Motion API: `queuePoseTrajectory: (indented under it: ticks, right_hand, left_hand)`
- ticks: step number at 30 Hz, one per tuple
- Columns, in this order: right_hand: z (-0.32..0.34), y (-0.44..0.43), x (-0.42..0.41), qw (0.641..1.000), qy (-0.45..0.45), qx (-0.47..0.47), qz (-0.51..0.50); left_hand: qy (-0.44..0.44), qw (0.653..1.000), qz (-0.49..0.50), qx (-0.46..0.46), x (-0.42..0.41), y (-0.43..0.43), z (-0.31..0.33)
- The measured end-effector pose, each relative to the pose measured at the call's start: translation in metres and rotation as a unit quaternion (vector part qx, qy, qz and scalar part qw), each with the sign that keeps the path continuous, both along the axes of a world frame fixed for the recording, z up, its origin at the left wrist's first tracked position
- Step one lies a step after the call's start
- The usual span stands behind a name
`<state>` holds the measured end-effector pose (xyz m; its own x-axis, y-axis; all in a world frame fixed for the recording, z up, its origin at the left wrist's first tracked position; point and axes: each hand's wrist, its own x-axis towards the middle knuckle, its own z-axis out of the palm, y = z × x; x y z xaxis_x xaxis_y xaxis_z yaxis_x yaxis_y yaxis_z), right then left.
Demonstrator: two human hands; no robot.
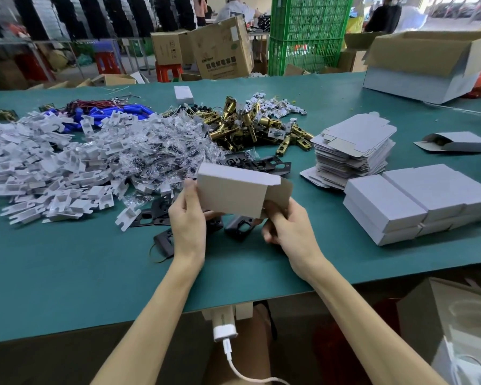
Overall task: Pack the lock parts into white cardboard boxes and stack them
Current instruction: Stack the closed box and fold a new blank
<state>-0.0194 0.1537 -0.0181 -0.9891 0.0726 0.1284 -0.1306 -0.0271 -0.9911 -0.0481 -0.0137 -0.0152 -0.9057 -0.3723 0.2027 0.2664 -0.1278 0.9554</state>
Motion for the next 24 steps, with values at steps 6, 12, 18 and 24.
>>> queuePoseTrajectory:
  ticks: [6, 12, 18, 24]
  right_hand:
    - [0.000, 0.002, -0.002, 0.997, -0.014, -0.067, -0.042]
    - [-0.001, 0.005, -0.005, 0.984, -0.030, -0.156, -0.082]
    - [0.006, 0.005, -0.004, 0.969, -0.039, -0.239, -0.043]
    - [0.010, 0.005, -0.003, 0.966, -0.028, -0.256, -0.013]
  left_hand:
    - [0.036, 0.996, -0.059, -0.061, 0.004, 0.002, -0.001]
    - [0.042, 0.991, -0.098, -0.075, 0.009, 0.004, 0.004]
    - [0.036, 0.993, -0.087, -0.074, 0.007, 0.003, 0.002]
    - [0.063, 0.989, -0.103, -0.084, 0.006, 0.004, -0.001]
